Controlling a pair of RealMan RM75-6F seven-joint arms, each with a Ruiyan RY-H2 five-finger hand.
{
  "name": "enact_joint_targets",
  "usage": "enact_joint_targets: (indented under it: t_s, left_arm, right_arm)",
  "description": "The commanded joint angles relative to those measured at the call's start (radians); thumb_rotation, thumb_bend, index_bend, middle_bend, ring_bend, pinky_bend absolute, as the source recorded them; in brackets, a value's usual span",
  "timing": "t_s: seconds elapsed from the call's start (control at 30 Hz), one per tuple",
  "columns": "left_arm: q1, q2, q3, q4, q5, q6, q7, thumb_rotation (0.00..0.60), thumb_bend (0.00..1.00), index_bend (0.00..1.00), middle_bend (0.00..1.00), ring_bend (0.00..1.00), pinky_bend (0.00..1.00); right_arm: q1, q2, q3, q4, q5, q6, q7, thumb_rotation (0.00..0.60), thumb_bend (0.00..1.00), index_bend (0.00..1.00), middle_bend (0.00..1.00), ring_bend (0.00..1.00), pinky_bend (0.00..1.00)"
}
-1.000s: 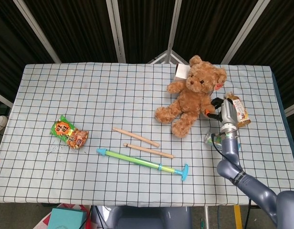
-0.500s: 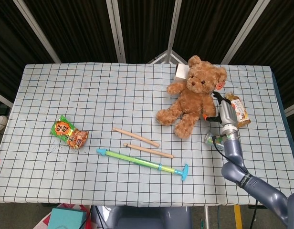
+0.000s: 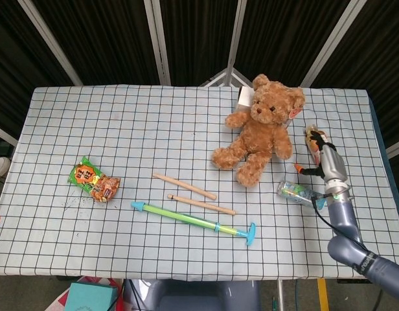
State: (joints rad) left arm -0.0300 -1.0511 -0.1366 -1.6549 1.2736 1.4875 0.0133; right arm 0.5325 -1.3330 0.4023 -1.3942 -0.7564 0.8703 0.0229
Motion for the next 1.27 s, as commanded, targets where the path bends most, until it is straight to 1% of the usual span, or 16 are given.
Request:
enact_joint_targets:
  t_s: [0.03,0.1,0.17,0.23,0.27,0.4,0.5,0.6,0.7,0.83,1.0,1.13,1.27]
  left_arm:
    - [0.001,0.001,0.002,-0.002,0.004,0.001,-0.003,0.6,0.31,0.18,0.0,0.0,0.12]
    - [0.001,0.002,0.005,-0.003,0.01,0.001,-0.004,0.6,0.31,0.18,0.0,0.0,0.12]
    - [0.0,0.002,0.007,-0.004,0.016,0.001,-0.003,0.6,0.31,0.18,0.0,0.0,0.12]
    - [-0.001,0.001,0.012,-0.005,0.025,0.0,-0.001,0.6,0.31,0.18,0.0,0.0,0.12]
    - [-0.001,0.001,0.014,-0.006,0.03,0.0,0.0,0.6,0.31,0.18,0.0,0.0,0.12]
    - [-0.002,0.0,0.02,-0.006,0.043,0.0,0.005,0.6,0.31,0.18,0.0,0.0,0.12]
    - [-0.003,-0.001,0.022,-0.006,0.044,-0.002,0.006,0.6,0.31,0.18,0.0,0.0,0.12]
    - [-0.003,-0.001,0.02,-0.004,0.041,-0.001,0.005,0.6,0.31,0.18,0.0,0.0,0.12]
    - [-0.001,-0.001,0.019,-0.003,0.039,0.003,0.003,0.6,0.31,0.18,0.0,0.0,0.12]
    - [0.0,-0.003,0.019,-0.004,0.04,0.008,0.007,0.6,0.31,0.18,0.0,0.0,0.12]
    - [-0.002,-0.007,0.022,-0.007,0.045,0.01,0.022,0.6,0.31,0.18,0.0,0.0,0.12]
    - [-0.001,-0.01,0.025,-0.01,0.053,0.015,0.032,0.6,0.31,0.18,0.0,0.0,0.12]
    - [-0.001,-0.01,0.026,-0.009,0.054,0.016,0.033,0.6,0.31,0.18,0.0,0.0,0.12]
  right_arm:
    - [-0.074,0.055,-0.063,-0.061,-0.062,0.097,-0.037,0.6,0.25,0.09,0.16,0.19,0.0]
    - [-0.122,0.075,-0.106,-0.096,-0.12,0.169,-0.052,0.6,0.25,0.09,0.16,0.19,0.0]
    - [-0.157,0.085,-0.135,-0.125,-0.165,0.226,-0.056,0.6,0.25,0.09,0.16,0.19,0.0]
    - [-0.203,0.091,-0.17,-0.16,-0.235,0.304,-0.05,0.6,0.25,0.09,0.16,0.19,0.0]
    - [-0.229,0.085,-0.192,-0.17,-0.286,0.356,-0.044,0.6,0.25,0.09,0.16,0.19,0.0]
    - [-0.286,0.056,-0.251,-0.163,-0.412,0.467,-0.022,0.6,0.25,0.09,0.16,0.19,0.0]
    - [-0.321,0.034,-0.3,-0.143,-0.502,0.54,-0.043,0.6,0.25,0.09,0.16,0.19,0.0]
    - [-0.348,0.027,-0.335,-0.129,-0.564,0.593,-0.075,0.6,0.25,0.09,0.16,0.19,0.0]
    - [-0.369,0.019,-0.353,-0.113,-0.608,0.636,-0.097,0.6,0.25,0.09,0.16,0.18,0.0]
    - [-0.378,0.02,-0.375,-0.086,-0.644,0.643,-0.129,0.6,0.25,0.09,0.16,0.13,0.0]
    - [-0.377,0.044,-0.391,-0.083,-0.641,0.597,-0.17,0.6,0.25,0.09,0.14,0.1,0.0]
    - [-0.378,0.055,-0.389,-0.086,-0.641,0.59,-0.201,0.6,0.25,0.09,0.14,0.09,0.0]
    - [-0.383,0.065,-0.381,-0.106,-0.643,0.593,-0.185,0.6,0.25,0.09,0.14,0.09,0.0]
